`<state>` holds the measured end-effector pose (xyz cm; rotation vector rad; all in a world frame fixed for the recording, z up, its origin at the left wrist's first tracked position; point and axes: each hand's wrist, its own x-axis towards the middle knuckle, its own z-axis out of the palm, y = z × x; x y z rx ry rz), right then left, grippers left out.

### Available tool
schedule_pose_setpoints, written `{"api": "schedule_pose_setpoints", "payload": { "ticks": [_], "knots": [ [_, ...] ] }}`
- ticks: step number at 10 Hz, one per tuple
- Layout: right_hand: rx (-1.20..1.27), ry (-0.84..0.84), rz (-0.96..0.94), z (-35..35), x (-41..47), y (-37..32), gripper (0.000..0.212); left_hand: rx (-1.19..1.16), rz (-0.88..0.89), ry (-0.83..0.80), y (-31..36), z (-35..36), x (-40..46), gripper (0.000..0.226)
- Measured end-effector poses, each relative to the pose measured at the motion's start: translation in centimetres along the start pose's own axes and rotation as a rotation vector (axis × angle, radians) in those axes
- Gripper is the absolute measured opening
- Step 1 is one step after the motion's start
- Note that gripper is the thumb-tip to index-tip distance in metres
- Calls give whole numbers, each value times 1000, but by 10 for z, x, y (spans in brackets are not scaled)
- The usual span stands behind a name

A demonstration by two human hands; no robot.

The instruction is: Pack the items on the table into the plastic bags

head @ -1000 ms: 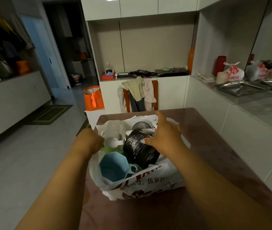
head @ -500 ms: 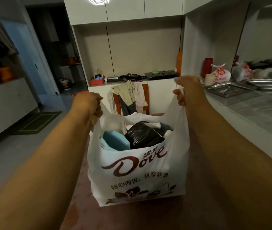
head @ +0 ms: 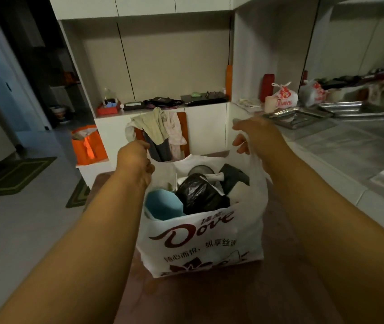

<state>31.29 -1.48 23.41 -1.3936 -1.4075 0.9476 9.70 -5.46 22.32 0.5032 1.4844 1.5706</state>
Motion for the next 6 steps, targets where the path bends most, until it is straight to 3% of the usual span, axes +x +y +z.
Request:
{"api": "schedule_pose_setpoints", "payload": {
  "ticks": [2, 6],
  "knots": [
    [-242, -69, -78, 0, -4, 0, 36, 126, 1, -35, 4, 0, 4, 7],
    [-397, 7, -169, 6, -13, 1, 50, 291, 32, 51, 2, -20, 11, 25]
  ]
}}
